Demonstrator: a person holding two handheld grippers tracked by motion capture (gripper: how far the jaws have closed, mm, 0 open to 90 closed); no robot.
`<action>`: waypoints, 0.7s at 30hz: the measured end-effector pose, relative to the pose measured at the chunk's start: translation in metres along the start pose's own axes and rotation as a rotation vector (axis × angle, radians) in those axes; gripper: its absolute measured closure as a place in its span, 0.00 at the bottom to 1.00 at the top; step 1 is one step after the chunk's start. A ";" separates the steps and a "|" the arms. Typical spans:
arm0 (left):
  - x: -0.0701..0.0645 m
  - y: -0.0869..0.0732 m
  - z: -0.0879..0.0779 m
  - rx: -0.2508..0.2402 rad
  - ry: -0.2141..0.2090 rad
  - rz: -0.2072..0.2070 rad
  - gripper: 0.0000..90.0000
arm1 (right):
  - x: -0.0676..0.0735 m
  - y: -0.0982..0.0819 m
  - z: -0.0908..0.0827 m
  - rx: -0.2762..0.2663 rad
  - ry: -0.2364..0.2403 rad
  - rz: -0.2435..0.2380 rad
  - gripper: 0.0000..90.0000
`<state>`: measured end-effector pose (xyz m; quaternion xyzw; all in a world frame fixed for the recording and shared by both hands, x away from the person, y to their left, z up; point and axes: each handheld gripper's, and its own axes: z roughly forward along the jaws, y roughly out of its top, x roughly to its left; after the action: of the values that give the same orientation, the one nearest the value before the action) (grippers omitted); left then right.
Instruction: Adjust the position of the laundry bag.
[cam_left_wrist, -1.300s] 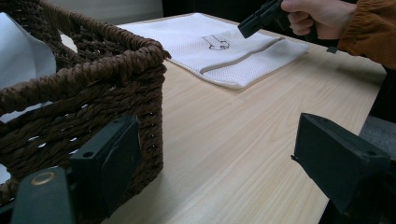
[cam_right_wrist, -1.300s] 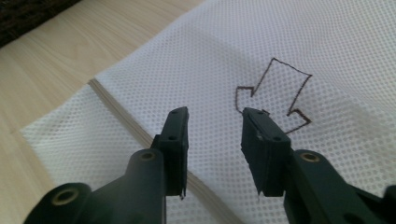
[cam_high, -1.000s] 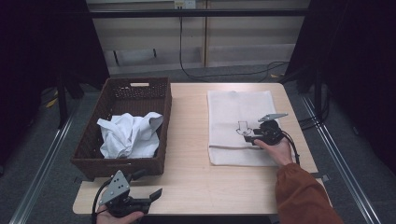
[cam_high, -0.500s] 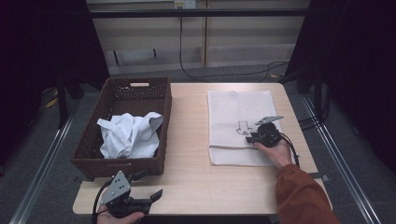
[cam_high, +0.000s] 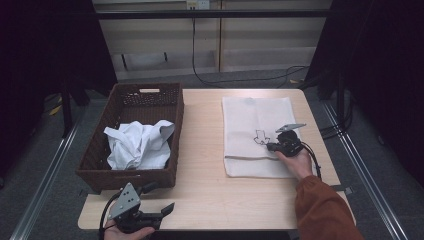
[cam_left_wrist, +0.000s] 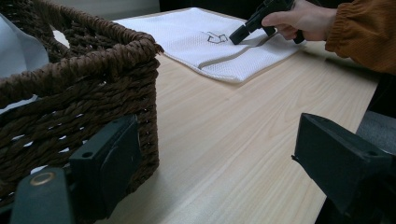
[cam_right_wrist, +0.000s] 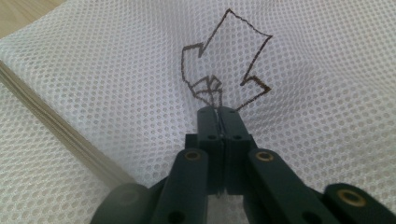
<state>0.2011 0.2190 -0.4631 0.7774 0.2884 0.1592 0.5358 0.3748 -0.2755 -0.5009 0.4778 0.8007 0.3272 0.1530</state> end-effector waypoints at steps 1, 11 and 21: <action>0.000 0.000 0.000 0.000 0.000 0.001 0.16 | -0.001 0.000 0.000 0.004 -0.002 0.002 1.00; 0.001 0.000 0.000 -0.017 -0.015 -0.007 0.16 | -0.002 0.000 0.000 -0.001 0.021 0.022 1.00; 0.001 0.000 -0.002 -0.003 0.006 0.000 0.16 | 0.003 -0.001 -0.002 0.008 0.046 0.008 1.00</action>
<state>0.2007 0.2208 -0.4621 0.7761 0.2898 0.1618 0.5363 0.3711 -0.2738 -0.5001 0.4740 0.8034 0.3356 0.1314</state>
